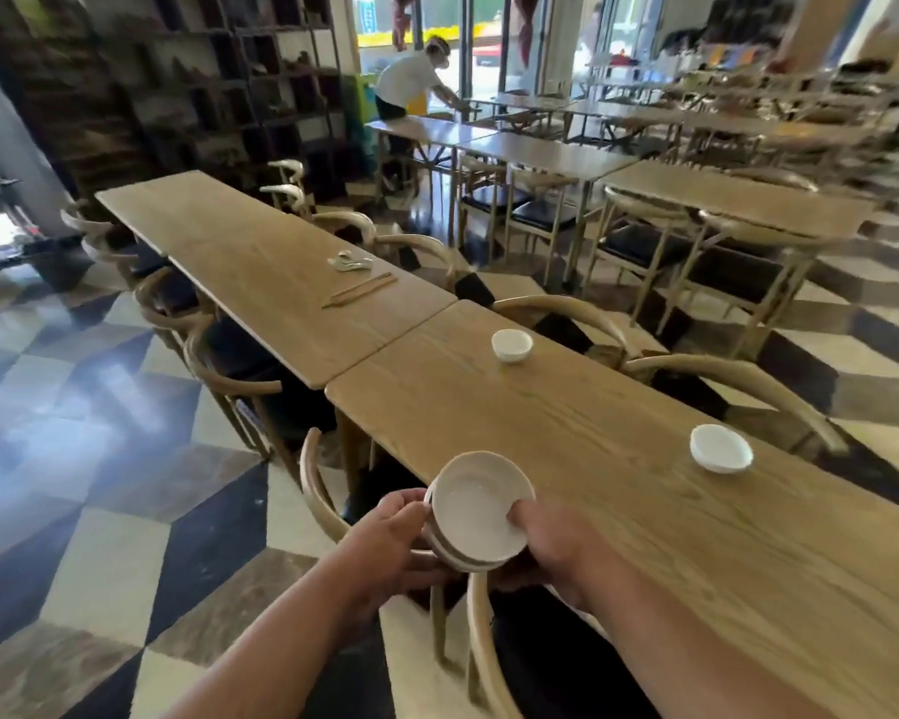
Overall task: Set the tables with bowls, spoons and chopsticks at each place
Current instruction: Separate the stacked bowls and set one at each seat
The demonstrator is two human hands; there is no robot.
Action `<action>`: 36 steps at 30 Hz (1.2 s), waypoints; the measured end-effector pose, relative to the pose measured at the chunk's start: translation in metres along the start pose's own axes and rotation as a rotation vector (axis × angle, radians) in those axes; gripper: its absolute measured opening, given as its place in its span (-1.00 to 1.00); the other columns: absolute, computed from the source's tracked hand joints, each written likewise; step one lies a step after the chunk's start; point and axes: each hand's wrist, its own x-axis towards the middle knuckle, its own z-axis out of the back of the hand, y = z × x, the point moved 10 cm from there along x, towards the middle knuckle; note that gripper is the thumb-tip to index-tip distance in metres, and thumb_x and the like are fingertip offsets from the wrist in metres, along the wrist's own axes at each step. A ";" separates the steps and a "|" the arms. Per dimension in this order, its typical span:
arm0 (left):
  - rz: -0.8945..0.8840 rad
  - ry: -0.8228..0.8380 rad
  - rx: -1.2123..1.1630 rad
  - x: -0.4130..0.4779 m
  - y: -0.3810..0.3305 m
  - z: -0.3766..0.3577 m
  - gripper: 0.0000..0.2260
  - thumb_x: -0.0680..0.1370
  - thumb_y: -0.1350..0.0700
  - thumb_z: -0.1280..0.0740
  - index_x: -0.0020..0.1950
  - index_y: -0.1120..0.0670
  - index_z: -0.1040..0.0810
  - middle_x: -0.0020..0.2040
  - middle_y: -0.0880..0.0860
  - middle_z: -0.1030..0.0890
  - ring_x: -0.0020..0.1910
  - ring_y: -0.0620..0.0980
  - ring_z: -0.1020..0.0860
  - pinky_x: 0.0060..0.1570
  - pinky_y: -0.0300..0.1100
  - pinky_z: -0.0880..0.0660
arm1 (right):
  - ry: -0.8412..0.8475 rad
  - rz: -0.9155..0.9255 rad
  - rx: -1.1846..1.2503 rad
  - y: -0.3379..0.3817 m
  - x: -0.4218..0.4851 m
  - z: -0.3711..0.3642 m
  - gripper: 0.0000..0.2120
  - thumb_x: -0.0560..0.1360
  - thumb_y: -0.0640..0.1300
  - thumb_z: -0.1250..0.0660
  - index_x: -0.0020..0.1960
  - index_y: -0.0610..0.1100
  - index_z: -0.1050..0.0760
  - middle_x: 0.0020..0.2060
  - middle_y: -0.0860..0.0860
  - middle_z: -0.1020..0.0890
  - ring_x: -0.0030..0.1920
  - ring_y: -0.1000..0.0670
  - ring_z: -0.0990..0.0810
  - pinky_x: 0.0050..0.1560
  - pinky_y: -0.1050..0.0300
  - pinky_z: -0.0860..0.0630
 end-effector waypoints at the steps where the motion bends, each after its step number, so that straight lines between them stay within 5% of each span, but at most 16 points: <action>1: 0.014 0.042 0.020 0.010 -0.002 -0.008 -0.78 0.76 0.03 -0.22 0.40 -0.04 -0.48 0.21 0.23 -0.70 0.02 0.17 -0.78 0.03 0.03 -0.73 | -0.039 -0.001 0.029 -0.001 -0.002 0.012 -0.78 0.68 -0.21 -0.18 0.29 -0.17 -0.47 0.05 -0.30 -0.63 -0.25 -0.26 -0.73 -0.22 -0.28 -0.74; 4: 0.076 0.171 0.017 0.040 0.002 -0.042 -0.79 0.74 0.14 -0.24 0.37 0.00 -0.49 0.24 0.23 -0.68 0.05 0.19 -0.78 0.09 0.07 -0.72 | -0.160 -0.049 0.122 -0.016 -0.005 0.057 -0.73 0.69 -0.19 -0.16 0.37 -0.17 -0.41 0.16 -0.34 -0.60 -0.23 -0.28 -0.72 -0.35 -0.08 -0.69; 7: 0.125 0.275 0.069 0.072 0.015 -0.086 -0.72 0.71 0.24 -0.24 0.41 0.04 -0.44 0.26 0.23 -0.65 0.12 0.21 -0.75 0.11 0.12 -0.72 | -0.280 -0.076 0.148 -0.039 -0.005 0.103 -0.73 0.67 -0.21 -0.19 0.36 -0.19 -0.43 0.00 -0.30 -0.62 -0.32 -0.21 -0.68 -0.30 -0.08 -0.65; 10: 0.139 0.292 0.145 0.109 0.027 -0.126 -0.64 0.68 0.25 -0.24 0.47 0.04 -0.43 0.31 0.23 -0.59 0.22 0.24 -0.68 -0.03 0.05 -0.73 | -0.388 -0.083 0.131 -0.064 0.005 0.145 -0.72 0.67 -0.21 -0.20 0.35 -0.16 -0.48 -0.02 -0.22 -0.58 -0.27 -0.13 -0.58 -0.35 0.02 -0.54; 18: 0.260 0.180 0.224 0.213 0.062 -0.171 -0.61 0.67 0.28 -0.19 0.50 0.06 -0.37 0.31 0.22 -0.50 0.16 0.30 -0.69 0.06 0.12 -0.73 | -0.646 -0.195 0.364 -0.171 0.066 0.247 -0.63 0.61 -0.29 -0.22 0.39 -0.09 -0.45 0.09 -0.12 -0.58 -0.16 -0.13 -0.60 -0.33 0.05 -0.58; 28: 0.290 0.148 0.299 0.287 0.078 -0.188 -0.58 0.68 0.31 -0.19 0.52 0.02 -0.41 0.34 0.20 -0.53 0.21 0.30 -0.67 0.19 0.18 -0.67 | -0.752 -0.355 0.327 -0.255 0.122 0.266 -0.62 0.57 -0.36 -0.28 0.34 -0.09 -0.45 0.17 -0.12 -0.58 -0.21 -0.18 -0.67 -0.53 0.23 -0.51; 36: 0.308 0.210 0.346 0.303 0.075 -0.191 -0.55 0.67 0.30 -0.18 0.54 0.00 -0.40 0.33 0.16 -0.57 0.18 0.25 -0.70 0.06 0.07 -0.69 | -0.772 -0.388 0.313 -0.269 0.135 0.260 -0.63 0.59 -0.21 -0.46 0.37 -0.16 -0.49 0.14 -0.11 -0.65 -0.18 -0.22 -0.73 -0.40 0.03 -0.67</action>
